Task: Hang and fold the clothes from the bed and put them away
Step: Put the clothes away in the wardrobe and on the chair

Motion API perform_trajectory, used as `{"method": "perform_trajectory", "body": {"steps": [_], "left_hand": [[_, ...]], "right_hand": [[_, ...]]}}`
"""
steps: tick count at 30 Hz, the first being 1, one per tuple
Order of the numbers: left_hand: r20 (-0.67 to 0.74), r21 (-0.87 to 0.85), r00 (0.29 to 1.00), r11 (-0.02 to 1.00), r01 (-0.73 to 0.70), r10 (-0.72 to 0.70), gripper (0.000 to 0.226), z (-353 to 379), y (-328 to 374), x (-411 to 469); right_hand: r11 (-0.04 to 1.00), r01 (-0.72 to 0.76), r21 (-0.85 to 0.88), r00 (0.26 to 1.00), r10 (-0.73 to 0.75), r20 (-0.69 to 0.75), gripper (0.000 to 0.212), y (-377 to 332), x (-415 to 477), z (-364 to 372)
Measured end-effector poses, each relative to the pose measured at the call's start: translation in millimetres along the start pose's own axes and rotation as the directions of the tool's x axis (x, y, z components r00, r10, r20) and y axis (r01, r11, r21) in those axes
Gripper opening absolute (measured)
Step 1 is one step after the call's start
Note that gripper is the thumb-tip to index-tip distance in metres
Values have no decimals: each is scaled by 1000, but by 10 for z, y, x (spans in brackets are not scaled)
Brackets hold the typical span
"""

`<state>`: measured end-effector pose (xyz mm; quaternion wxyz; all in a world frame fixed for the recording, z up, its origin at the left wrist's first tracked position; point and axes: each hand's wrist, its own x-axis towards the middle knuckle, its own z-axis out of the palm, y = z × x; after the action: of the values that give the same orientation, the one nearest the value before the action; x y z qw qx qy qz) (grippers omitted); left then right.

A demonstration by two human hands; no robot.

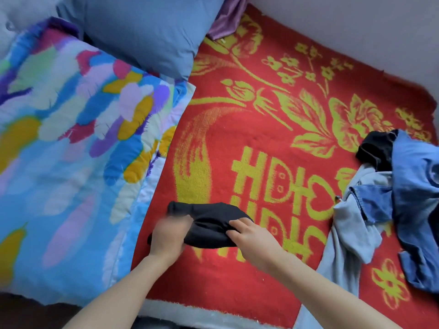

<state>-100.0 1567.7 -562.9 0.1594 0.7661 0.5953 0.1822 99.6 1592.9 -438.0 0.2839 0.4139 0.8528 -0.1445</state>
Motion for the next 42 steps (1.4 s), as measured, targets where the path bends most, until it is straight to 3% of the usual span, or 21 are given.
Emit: {"method": "perform_trajectory", "body": {"steps": [5, 10, 13, 15, 18, 20, 22, 27, 30, 33, 35, 38, 39, 42], "left_hand": [[-140, 86, 989, 996, -27, 39, 64, -666, 242, 225], [-215, 224, 977, 974, 33, 17, 46, -1424, 554, 310], [-220, 252, 973, 959, 126, -70, 42, -1787, 722, 230], [-206, 275, 966, 938, 211, -156, 37, -1951, 825, 141], [-135, 304, 920, 868, 392, -368, 11, -2029, 1036, -124], [-84, 321, 889, 833, 452, -450, 16, -1976, 1153, -338], [-93, 319, 856, 799, 510, -509, 20, -1977, 1336, -570], [-116, 274, 729, 684, 676, -675, 22, -1987, 1695, -1337], [-116, 157, 574, 555, 817, -811, 9, -2038, 1862, -2069], [-128, 75, 389, 383, 921, -912, 5, -2136, 2058, -2847], [-168, 50, 283, 279, 959, -944, 8, -2201, 2217, -3321], [-197, 68, 194, 184, 981, -961, 12, -2181, 2472, -3999], [-197, 95, 181, 165, 982, -963, 12, -2158, 2559, -4191], [-284, 171, 167, 122, 978, -944, 19, -2047, 2834, -4844]], "right_hand": [[976, 115, -186, 924, -174, -341, 46, 167, -435, -591], [951, 142, -273, 800, -273, -534, 46, 238, -654, -1060], [942, 179, -286, 778, -313, -544, 61, 206, -819, -1206], [944, 179, -276, 801, -302, -517, 76, 152, -886, -1261], [952, 187, -243, 862, -278, -424, 93, 14, -961, -1101], [974, 193, -116, 888, -224, -403, 93, -81, -954, -905], [973, 231, -30, 868, -220, -445, 94, -143, -999, -769], [890, 445, -97, 816, -448, -365, 81, -384, -1111, -541], [758, 633, -160, 716, -651, -250, 85, -891, -1200, -430], [609, 722, -328, 613, -783, -104, 94, -1587, -1355, -345], [555, 742, -375, 592, -806, -21, 86, -2054, -1499, -292], [448, 750, -487, 520, -854, 16, 64, -2642, -1735, -221], [386, 746, -542, 465, -885, 10, 57, -2792, -1818, -222], [84, 706, -704, 143, -989, 26, 55, -3255, -2186, -174]]}}
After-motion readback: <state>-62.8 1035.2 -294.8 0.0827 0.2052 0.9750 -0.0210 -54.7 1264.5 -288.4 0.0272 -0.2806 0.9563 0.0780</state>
